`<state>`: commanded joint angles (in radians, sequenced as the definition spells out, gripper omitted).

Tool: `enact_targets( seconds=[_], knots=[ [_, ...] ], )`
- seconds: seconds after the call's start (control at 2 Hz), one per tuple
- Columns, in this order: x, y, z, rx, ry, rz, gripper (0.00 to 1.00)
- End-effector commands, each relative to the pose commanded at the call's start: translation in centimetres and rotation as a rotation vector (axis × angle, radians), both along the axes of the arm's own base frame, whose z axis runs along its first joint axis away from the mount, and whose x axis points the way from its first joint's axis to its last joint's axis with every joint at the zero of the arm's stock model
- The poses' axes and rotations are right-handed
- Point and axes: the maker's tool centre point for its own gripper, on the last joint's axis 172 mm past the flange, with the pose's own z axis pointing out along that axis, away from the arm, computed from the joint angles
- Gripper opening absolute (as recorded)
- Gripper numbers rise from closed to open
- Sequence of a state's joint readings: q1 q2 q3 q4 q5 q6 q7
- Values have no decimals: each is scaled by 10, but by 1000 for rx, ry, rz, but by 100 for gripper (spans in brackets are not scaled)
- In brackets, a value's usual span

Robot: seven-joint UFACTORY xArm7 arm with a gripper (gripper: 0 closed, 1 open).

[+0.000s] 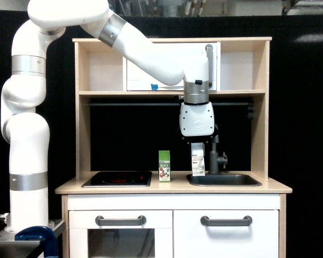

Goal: Put the white box into the sink

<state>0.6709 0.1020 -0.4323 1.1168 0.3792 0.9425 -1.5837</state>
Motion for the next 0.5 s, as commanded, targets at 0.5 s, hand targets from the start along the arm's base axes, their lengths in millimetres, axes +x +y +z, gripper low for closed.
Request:
enact_targets(
  seconds=[0.5],
  knots=[
    [38, 22, -6, 0, 0, 0, 0]
  ],
)
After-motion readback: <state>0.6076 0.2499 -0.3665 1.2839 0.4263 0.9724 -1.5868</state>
